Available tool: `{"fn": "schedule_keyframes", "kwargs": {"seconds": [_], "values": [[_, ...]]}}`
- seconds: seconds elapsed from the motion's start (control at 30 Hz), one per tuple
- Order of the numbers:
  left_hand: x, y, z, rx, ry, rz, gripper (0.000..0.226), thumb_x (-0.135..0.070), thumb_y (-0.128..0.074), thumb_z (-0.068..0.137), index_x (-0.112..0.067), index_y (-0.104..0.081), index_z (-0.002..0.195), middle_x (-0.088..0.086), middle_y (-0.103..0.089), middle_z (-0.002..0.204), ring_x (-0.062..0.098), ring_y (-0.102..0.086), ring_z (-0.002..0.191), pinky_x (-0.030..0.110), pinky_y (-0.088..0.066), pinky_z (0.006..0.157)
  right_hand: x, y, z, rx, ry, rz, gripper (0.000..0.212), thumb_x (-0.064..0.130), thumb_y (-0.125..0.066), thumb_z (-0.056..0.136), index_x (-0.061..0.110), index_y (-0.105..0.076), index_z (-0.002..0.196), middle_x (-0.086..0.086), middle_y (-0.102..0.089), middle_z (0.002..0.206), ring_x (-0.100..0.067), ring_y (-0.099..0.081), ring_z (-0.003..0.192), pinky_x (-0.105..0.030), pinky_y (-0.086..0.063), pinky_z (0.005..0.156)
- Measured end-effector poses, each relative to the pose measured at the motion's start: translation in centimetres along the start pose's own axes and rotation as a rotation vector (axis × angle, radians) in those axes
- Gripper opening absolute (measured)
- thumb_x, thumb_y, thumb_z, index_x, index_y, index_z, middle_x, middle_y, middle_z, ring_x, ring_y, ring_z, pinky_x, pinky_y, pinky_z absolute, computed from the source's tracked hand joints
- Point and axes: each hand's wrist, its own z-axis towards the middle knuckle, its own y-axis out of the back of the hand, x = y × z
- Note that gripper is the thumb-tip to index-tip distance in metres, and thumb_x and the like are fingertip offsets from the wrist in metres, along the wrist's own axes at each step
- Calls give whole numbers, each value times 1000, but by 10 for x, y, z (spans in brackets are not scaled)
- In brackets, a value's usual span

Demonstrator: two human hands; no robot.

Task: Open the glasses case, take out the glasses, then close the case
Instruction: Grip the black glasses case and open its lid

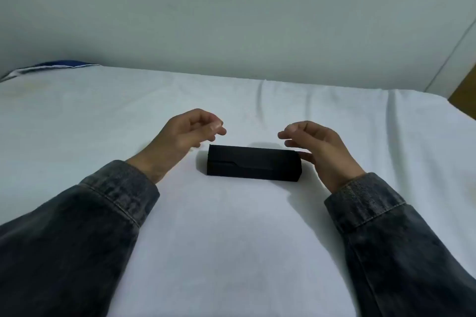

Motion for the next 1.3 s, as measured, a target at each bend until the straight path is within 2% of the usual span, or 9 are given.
{"fn": "schedule_keyframes", "kwargs": {"seconds": [0.07,0.17,0.23,0.3,0.4,0.53,0.73,1.17,1.3], "values": [[0,-1,-1,16,-19,78,32,-40,-67,85,-16,-70,105,-3,-80,105,8,-69,95,21,-50,82,0,-2,1,17,14,-57,15,24,-70,87,11,-68,92,-11,-70,95,-13,-59,83,-23,-47,76],[5,-3,-5,61,-34,232,46,-58,-67,76,-24,-69,107,-4,-75,114,12,-67,108,24,-46,83,-6,-5,1,71,13,-117,14,22,-74,84,11,-70,92,-1,-69,87,-11,-61,77,-23,-46,75],[6,-3,-6,81,-30,365,52,-68,-62,72,-31,-67,109,-12,-72,114,8,-64,109,19,-40,83,-9,-4,2,91,11,-193,17,24,-76,82,14,-70,94,0,-70,90,-11,-64,82,-25,-49,79],[9,-3,-9,107,-20,466,56,-74,-60,71,-37,-64,113,-18,-68,116,5,-59,114,26,-40,92,-11,-4,3,119,12,-278,21,28,-78,80,19,-70,97,-1,-73,99,-9,-66,86,-23,-52,81],[11,-3,-10,123,-2,588,63,-81,-62,72,-41,-60,121,-25,-61,120,-3,-48,119,37,-37,105,-13,-4,2,155,40,-386,28,31,-81,76,25,-69,100,1,-72,105,3,-66,86,-10,-50,75],[12,-3,-11,153,-3,668,66,-81,-59,72,-42,-58,125,-26,-57,123,-3,-42,119,37,-29,107,-12,-4,0,207,73,-467,41,29,-85,72,25,-67,108,8,-69,101,13,-61,78,-3,-44,70],[16,-3,-8,148,-18,721,45,-66,-65,85,-41,-60,121,-22,-59,121,8,-42,120,41,-28,108,-15,-4,-2,224,116,-528,49,23,-88,68,26,-64,111,7,-69,104,-4,-64,92,-11,-49,81],[17,-5,-9,133,-24,714,42,-63,-66,85,-39,-62,118,-18,-60,119,9,-43,120,37,-28,103,-15,-5,-2,215,141,-544,46,25,-88,68,28,-66,108,7,-68,101,-5,-64,90,-13,-48,81],[16,-4,-10,130,-23,712,43,-64,-66,85,-38,-62,118,-17,-60,119,9,-43,119,38,-28,104,-15,-5,-3,215,143,-535,47,23,-88,68,27,-66,109,3,-69,105,-12,-65,96,-20,-51,86]]}}
